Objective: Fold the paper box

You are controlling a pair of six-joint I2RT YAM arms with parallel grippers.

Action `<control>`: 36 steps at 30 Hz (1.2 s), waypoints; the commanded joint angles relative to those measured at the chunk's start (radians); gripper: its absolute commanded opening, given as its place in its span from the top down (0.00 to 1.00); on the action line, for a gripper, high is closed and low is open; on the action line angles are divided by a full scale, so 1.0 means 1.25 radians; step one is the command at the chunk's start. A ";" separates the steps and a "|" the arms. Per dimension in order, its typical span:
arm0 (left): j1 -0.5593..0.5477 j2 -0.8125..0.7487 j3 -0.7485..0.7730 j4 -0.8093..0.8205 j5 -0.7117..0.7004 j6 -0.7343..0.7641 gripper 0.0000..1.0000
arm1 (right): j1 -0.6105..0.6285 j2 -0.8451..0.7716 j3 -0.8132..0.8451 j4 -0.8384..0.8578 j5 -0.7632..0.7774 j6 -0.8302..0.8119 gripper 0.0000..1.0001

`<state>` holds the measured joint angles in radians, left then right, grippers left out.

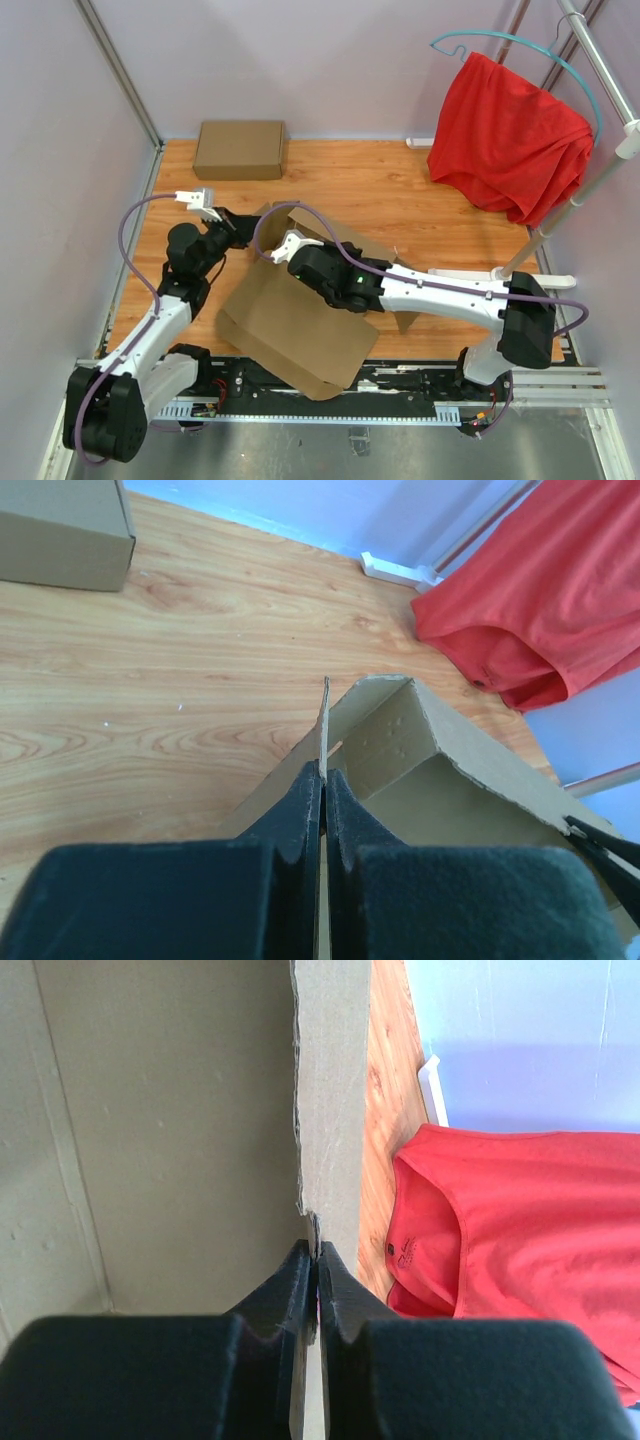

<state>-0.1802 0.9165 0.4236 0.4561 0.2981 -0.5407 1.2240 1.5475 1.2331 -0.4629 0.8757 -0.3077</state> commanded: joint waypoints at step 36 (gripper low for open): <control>-0.020 -0.273 -0.143 -0.177 -0.035 -0.086 1.00 | 0.114 0.066 0.068 -0.096 0.026 0.089 0.47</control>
<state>-0.1989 0.6147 0.2726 0.2802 0.2615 -0.6342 1.3270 1.6691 1.3025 -0.4988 0.9150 -0.2878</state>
